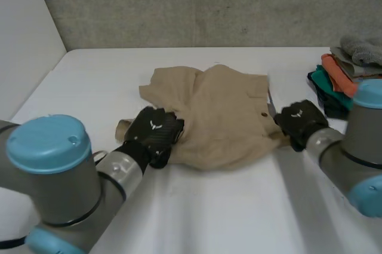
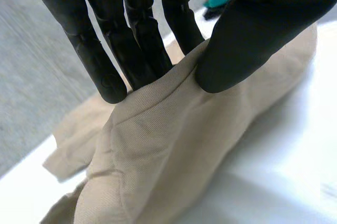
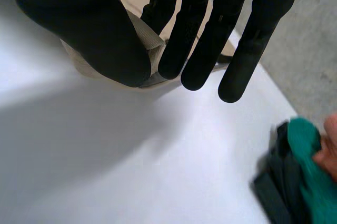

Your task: Fold the laundry.

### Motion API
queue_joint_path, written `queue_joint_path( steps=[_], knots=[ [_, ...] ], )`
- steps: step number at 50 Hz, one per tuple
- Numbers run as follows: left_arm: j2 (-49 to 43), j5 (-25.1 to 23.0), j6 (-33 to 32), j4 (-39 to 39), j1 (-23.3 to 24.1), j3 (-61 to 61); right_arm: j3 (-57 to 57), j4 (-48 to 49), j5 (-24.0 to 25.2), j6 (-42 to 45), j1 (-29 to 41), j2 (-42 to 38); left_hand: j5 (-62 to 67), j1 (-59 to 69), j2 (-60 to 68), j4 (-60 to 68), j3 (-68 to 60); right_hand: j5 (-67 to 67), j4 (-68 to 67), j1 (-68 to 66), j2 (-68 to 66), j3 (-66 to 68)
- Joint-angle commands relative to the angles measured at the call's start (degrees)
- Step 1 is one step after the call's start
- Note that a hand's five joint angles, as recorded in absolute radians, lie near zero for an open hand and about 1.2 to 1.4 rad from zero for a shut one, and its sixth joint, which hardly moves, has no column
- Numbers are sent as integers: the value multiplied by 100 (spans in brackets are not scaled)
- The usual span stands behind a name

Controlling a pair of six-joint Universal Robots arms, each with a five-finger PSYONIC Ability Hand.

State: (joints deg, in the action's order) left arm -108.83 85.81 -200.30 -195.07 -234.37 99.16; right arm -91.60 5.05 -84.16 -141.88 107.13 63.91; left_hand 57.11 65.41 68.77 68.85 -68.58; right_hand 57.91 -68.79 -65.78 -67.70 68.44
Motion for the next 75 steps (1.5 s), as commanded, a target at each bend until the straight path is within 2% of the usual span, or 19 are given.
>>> queue_joint_path(
  steps=[1,3,7,10,16,22,31,38,43,44,45,47,50,54,63,69,73,74,75],
  knots=[
    [1064,50,43,2488,435,191,-885,-1531,5,1003,-430,1632,1289,1459,1123,1115,-1142,1209,-1121,-1422,-1230,1156],
    [1292,24,70,3452,750,200,-1070,-2313,23,1416,-456,2054,1289,1459,1123,1115,-1142,1209,-1121,-1422,-1230,1156],
    [1522,-2,70,4431,1234,174,-1395,-3360,84,2006,-605,2441,1289,1459,1123,1115,-1142,1209,-1121,-1422,-1230,1156],
    [1514,24,52,4302,1323,148,-1422,-3362,382,2112,-720,2591,1289,1459,1123,1115,-1142,1209,-1121,-1422,-1230,1156],
    [1128,111,-27,2915,1087,-159,-1396,-3020,629,1919,-773,2539,1289,1459,1123,1115,-1142,1209,-1121,-1422,-1230,1156],
    [486,314,-220,1675,489,-695,-834,-2106,463,1146,-694,1538,1289,1459,1123,1115,-1142,1209,-1121,-1422,-1230,1156],
    [-1182,253,-1712,-274,-56,-2249,63,-638,6,258,-615,755,1289,1459,1123,1115,-1142,1209,-1121,-1422,-1230,1156],
    [-2579,-414,-1785,-1190,-223,-3681,1029,540,-662,196,-281,-299,1289,1459,1123,1115,-1142,1209,-1121,-1422,-1230,1156],
    [-3267,-539,-1767,-1349,-153,-4361,1618,1032,-882,161,-131,-941,1092,1262,926,918,-945,1198,-1110,-1411,-1219,1145],
    [-3329,-565,-1767,-1367,-136,-4387,1776,1146,-961,178,-123,-1133,-609,-439,-775,-783,756,-3815,3903,3602,3793,-3868],
    [-3390,-548,-1785,-1402,-109,-4414,1864,1173,-988,187,-114,-1213,-5322,-5152,-5488,-5496,5469,-5791,5879,5578,5770,-5844],
    [-3408,-530,-1776,-1481,-57,-4405,1944,1174,-1119,135,-105,-1311,-5076,-4906,-5242,-5250,5223,-5791,5879,5578,5770,-5844],
    [-3382,-355,-1767,-1622,-4,-4300,1839,1156,-1269,-6,-61,-1189,-5711,-5541,-5877,-5885,5858,-5791,5879,5578,5770,-5844],
    [-3049,23,-1750,-1684,23,-3765,1401,920,-1190,-331,-96,-706,-5711,-5541,-5877,-5885,5858,-5791,5879,5578,5770,-5844],
    [-1520,200,-977,-1649,75,-1920,57,-591,398,-1060,-402,288,-5711,-5541,-5877,-5885,5858,-5791,5879,5578,5770,-5844],
    [-851,191,-10,-1648,67,-1066,-516,-523,700,-1131,-895,350,-5711,-5541,-5877,-5885,5858,-5666,5754,5452,5644,-5718],
    [-693,200,289,-1640,67,-864,-692,-102,674,-1123,-940,263,-5711,-5541,-5877,-5885,5858,-3855,3944,3642,3834,-3908],
    [-675,200,307,-1640,67,-837,-710,117,595,-1114,-940,201,-5711,-5541,-5877,-5885,5858,-468,556,255,447,-521],
    [-666,208,316,-1640,67,-828,-719,232,525,-1105,-957,175,-5711,-5541,-5877,-5885,5858,1192,-1104,-1405,-1213,1139]
  ],
)
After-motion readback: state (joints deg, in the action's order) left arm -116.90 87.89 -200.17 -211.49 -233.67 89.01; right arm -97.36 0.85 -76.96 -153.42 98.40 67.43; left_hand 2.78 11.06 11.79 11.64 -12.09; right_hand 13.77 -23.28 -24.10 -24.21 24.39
